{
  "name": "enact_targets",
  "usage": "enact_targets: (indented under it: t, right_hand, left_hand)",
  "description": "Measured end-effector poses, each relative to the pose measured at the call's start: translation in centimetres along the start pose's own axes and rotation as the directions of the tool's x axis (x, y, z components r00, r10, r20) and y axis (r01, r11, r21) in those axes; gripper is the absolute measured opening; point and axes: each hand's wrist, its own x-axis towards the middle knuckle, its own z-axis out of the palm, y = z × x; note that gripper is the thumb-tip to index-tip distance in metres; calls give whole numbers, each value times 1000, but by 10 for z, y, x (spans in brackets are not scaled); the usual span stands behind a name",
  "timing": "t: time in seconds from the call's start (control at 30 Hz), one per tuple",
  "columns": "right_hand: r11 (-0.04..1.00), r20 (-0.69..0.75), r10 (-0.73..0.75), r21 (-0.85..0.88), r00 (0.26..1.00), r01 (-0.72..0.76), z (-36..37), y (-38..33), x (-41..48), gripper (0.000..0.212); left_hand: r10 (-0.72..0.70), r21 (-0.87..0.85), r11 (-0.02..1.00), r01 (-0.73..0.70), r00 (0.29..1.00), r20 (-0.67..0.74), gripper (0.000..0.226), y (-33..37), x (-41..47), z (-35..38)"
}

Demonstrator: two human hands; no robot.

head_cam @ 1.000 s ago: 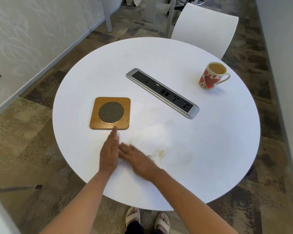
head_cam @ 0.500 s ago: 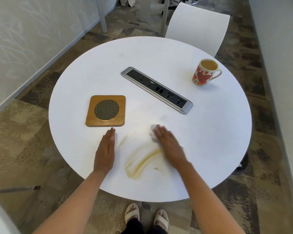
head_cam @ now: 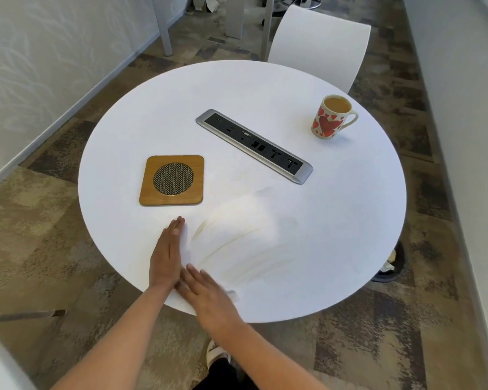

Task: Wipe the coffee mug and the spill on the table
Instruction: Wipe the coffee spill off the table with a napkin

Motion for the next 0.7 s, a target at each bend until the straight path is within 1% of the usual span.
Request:
enact_targets:
  t: [0.03, 0.1, 0.13, 0.17, 0.23, 0.3, 0.33, 0.37, 0.4, 0.43, 0.47, 0.5, 0.53, 0.57, 0.6, 0.63, 0.67, 0.7]
  right_hand:
    - [999, 41, -45, -13, 998, 45, 1, 1, -7, 61]
    - [991, 77, -109, -68, 991, 114, -9, 16, -24, 66]
    - [990, 78, -109, -79, 991, 115, -17, 26, -32, 65]
    - [993, 63, -79, -81, 995, 84, -26, 36, -39, 63]
    - [994, 9, 66, -89, 998, -65, -47, 62, -53, 55]
    - [968, -38, 228, -98, 973, -230, -73, 94, -68, 53]
    - [951, -78, 282, -107, 956, -289, -87, 108, -74, 56]
    - [934, -128, 320, -124, 939, -336, -100, 119, -80, 65]
    - [913, -178, 362, -128, 915, -386, -110, 129, -84, 74]
    - [888, -230, 424, -83, 876, -452, -118, 134, -84, 79]
    - [848, -285, 521, 63, 805, -526, -122, 136, -81, 78]
    - [764, -332, 645, 316, 688, -563, -125, 132, -74, 69]
    - [621, -325, 767, 592, 554, -513, -127, 126, -65, 58]
    - [441, -249, 856, 810, 454, -387, -130, 120, -54, 47]
    - [247, -126, 905, 934, 407, -259, -131, 115, -43, 41]
    - [69, 5, 910, 984, 415, -164, -131, 114, -34, 38]
    - [-54, 103, 893, 991, 438, -122, -129, 112, -27, 36]
    - [-113, 158, 879, 986, 450, -126, -128, 110, -22, 35]
  left_hand:
    - [-12, -15, 1000, 13, 1000, 4, 41, 0, 0, -1]
    - [-11, -10, 1000, 11, 1000, 3, 41, 1, -1, -1]
    - [-8, -3, 1000, 8, 1000, -1, 41, 2, -1, -1]
    - [-5, 3, 1000, 5, 1000, -5, 41, 2, -1, 0]
    - [-3, 16, 1000, 3, 1000, -10, 41, 3, -2, 0]
    - [-2, 29, 1000, 2, 1000, -3, 42, 3, -2, 0]
    - [1, 40, 999, -1, 1000, 2, 42, 3, -2, 0]
    - [6, 49, 999, -6, 1000, 6, 42, 4, -3, 0]
    - [10, 55, 998, -11, 1000, 7, 42, 4, -3, 0]
    - [15, 58, 998, -15, 1000, 7, 41, 4, -3, -1]
    - [20, 64, 998, -21, 1000, 7, 41, 5, -3, -1]
    - [26, 72, 997, -27, 1000, 8, 41, 5, -3, -1]
    - [33, 81, 996, -34, 999, 10, 41, 5, -3, -1]
    - [41, 90, 995, -42, 999, 12, 41, 5, -3, -1]
    - [49, 99, 994, -50, 999, 14, 41, 5, -3, -1]
    - [56, 109, 992, -57, 998, 15, 40, 5, -3, -1]
    - [63, 120, 991, -64, 998, 16, 40, 5, -3, -1]
    - [68, 129, 989, -70, 998, 17, 40, 5, -3, -1]
